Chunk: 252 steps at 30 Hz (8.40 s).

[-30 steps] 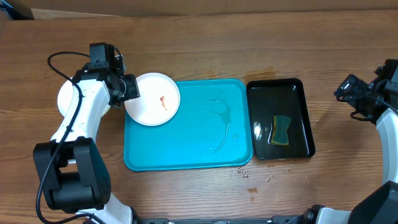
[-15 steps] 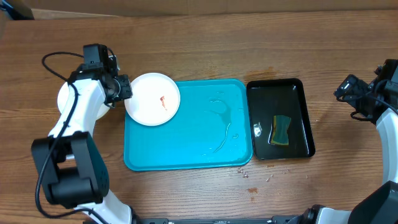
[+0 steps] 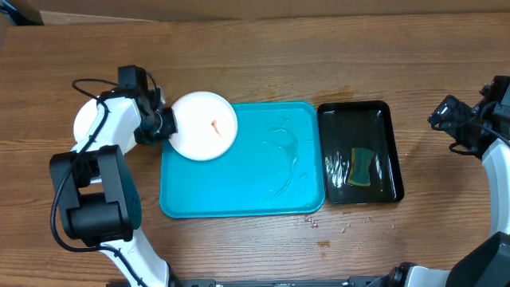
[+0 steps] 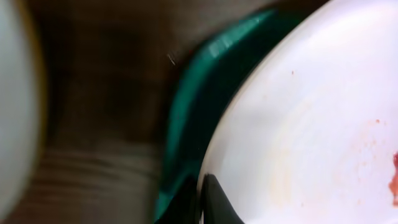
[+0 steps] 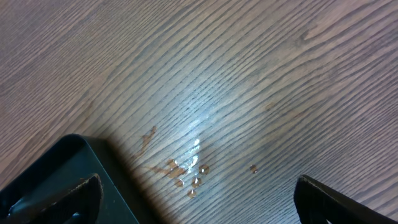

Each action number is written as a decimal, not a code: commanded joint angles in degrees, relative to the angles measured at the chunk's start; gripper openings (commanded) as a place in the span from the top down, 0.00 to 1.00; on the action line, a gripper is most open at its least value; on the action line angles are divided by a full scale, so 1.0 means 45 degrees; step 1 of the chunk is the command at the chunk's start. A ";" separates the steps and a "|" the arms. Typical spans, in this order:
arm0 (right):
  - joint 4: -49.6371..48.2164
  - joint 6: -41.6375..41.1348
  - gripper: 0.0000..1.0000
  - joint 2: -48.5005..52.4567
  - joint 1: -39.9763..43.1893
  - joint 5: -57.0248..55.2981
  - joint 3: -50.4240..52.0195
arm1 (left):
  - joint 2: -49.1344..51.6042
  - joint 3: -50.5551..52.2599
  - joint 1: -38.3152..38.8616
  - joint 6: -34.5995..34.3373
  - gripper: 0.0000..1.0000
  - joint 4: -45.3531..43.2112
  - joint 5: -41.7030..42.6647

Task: Clean dirty plates on tray and stack at the side
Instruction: 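Move the left gripper to the remaining white plate and grip its rim, then grasp the sponge and dip it in the black tray water with the right gripper, then scrub the white plate with the sponge while the left gripper holds it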

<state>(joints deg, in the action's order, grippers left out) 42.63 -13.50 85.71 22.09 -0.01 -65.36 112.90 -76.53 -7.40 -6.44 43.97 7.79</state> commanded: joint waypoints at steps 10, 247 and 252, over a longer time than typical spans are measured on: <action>-0.0078 -0.0087 0.00 -0.0160 0.0024 -0.0083 -0.0136 | 0.0126 -0.0015 0.2093 -0.0287 0.93 0.2327 0.1185; 0.5464 -0.1535 0.96 0.1054 -0.7480 0.0947 -0.1059 | 0.0136 0.1151 0.3988 -0.2433 0.96 0.0427 -0.0384; 0.3818 -0.0913 0.96 0.1054 -0.7592 0.5450 -0.1389 | 0.0136 0.1156 0.3988 -0.2424 0.96 0.0432 0.0597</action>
<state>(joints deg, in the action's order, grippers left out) 62.63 -19.16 90.83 -11.51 9.65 -68.86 111.79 -72.53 10.37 -16.64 45.06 7.66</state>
